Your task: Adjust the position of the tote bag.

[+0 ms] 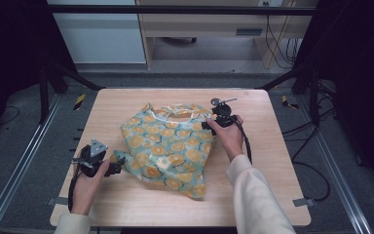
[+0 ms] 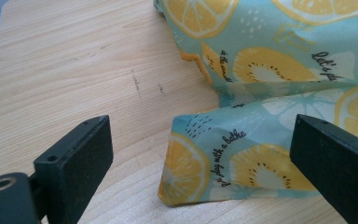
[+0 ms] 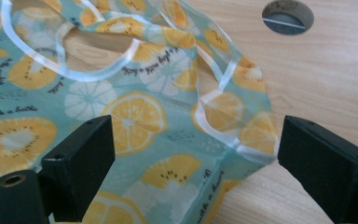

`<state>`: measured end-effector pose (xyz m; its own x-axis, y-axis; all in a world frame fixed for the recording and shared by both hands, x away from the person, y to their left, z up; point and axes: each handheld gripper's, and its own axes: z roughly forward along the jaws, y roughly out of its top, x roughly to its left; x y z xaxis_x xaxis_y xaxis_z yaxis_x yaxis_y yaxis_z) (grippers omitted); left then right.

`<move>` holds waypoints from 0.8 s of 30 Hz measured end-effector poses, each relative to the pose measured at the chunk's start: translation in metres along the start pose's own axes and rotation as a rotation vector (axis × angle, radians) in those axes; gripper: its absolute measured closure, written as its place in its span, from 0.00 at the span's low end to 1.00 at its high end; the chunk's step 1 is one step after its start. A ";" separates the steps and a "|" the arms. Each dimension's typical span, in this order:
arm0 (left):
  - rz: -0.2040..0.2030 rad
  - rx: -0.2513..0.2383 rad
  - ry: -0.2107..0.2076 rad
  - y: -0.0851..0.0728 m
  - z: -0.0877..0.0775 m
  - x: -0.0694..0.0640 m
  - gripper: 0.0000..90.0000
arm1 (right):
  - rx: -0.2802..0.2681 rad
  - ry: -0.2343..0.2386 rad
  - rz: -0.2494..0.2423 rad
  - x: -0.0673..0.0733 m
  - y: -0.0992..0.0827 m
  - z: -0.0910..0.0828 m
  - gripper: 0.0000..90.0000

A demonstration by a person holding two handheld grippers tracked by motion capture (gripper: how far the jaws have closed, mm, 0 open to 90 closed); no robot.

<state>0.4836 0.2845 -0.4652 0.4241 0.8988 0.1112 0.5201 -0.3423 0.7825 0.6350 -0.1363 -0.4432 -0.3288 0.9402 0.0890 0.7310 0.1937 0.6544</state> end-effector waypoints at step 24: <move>-0.009 -0.021 -0.017 0.003 -0.002 -0.002 0.07 | 0.070 0.126 -0.006 0.000 -0.019 0.006 0.96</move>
<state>0.4830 0.2826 -0.4614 0.4318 0.8971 0.0940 0.5084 -0.3281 0.7962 0.6251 -0.1386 -0.4599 -0.4024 0.8973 0.1814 0.7673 0.2225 0.6014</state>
